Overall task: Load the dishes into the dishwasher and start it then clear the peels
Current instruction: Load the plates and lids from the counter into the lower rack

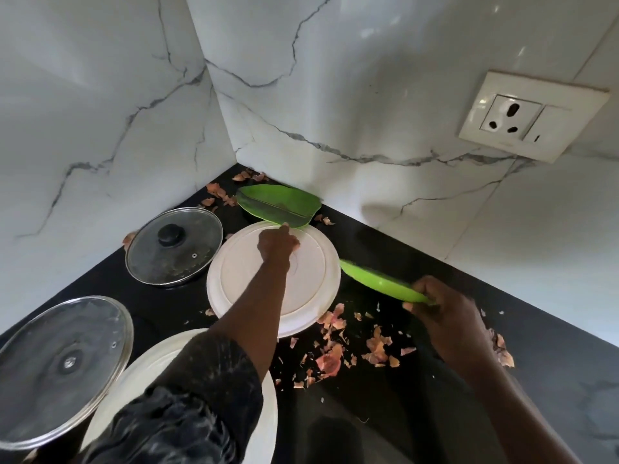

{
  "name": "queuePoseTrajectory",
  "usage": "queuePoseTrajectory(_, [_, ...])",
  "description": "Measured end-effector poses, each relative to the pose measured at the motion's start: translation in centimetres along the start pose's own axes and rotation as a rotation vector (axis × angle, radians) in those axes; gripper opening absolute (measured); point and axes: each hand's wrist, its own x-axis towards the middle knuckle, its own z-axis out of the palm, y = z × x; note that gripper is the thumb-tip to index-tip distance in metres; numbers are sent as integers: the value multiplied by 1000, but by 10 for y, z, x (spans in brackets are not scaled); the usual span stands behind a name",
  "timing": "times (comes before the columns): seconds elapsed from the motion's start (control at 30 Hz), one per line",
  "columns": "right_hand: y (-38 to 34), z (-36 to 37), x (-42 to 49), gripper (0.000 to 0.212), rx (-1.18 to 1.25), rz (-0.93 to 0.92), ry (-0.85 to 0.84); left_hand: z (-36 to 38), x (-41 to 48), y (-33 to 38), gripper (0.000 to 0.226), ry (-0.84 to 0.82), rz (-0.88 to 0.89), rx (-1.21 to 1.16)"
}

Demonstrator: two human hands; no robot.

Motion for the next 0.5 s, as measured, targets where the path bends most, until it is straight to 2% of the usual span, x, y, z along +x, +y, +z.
queuePoseTrajectory(0.07, [0,4,-6,22,-138,-58,22,5,12,2,39,106,35,22])
queuePoseTrajectory(0.23, [18,16,-12,31,-296,-176,66,16,32,13,38,139,-16,-8])
queuePoseTrajectory(0.37, [19,19,-16,31,-334,-223,145,15,38,27,19,72,-74,-1])
queuePoseTrajectory(0.5, [20,22,-16,30,-378,-249,151,8,29,31,15,49,-69,-83])
